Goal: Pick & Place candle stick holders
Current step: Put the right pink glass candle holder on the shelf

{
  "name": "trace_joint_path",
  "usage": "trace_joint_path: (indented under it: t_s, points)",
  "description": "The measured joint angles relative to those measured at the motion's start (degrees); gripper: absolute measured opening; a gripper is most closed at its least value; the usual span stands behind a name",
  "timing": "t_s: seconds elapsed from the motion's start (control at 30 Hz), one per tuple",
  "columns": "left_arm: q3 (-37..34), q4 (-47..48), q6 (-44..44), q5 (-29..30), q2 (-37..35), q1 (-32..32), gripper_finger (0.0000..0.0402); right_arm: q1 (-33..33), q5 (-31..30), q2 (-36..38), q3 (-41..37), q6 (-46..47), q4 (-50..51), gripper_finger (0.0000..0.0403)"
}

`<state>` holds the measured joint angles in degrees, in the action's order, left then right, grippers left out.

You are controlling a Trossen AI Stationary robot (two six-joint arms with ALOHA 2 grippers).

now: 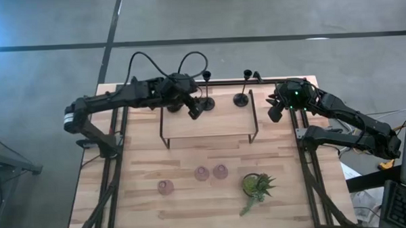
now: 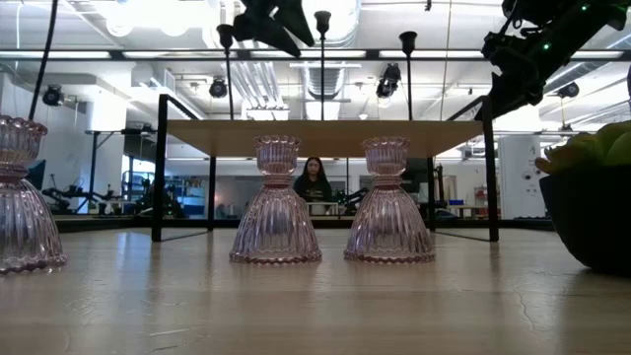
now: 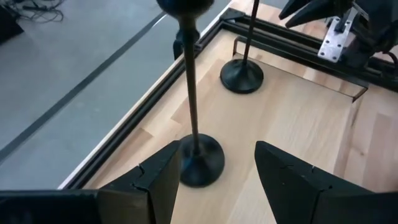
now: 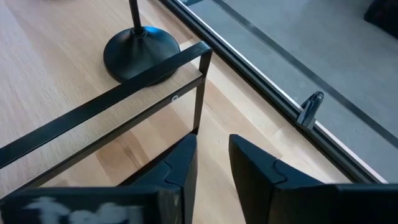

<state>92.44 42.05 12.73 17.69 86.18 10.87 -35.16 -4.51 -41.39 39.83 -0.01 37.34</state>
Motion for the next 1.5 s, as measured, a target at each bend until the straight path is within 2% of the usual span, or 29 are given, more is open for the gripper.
trace_joint_path:
  t_s: [0.73,1.27,1.37,1.5]
  points:
    - [0.0,-4.9,-6.3,-0.1,-0.5,0.0,0.0209,0.0,0.0,0.0,0.0,0.5,0.0,0.0103]
    - [1.0,-8.7,-9.9,-0.2,-2.1,0.0,0.0209,0.0,0.0,0.0,0.0,0.4,0.1,0.0082]
    - [2.3,-7.9,-10.4,-1.8,-3.4,-0.1,0.0209,0.0,0.0,0.0,0.0,0.3,0.1,0.0087]
    - [3.5,-4.5,-10.7,-8.4,-6.5,-0.5,0.0209,0.0,0.0,0.0,0.0,0.3,0.3,0.0094]
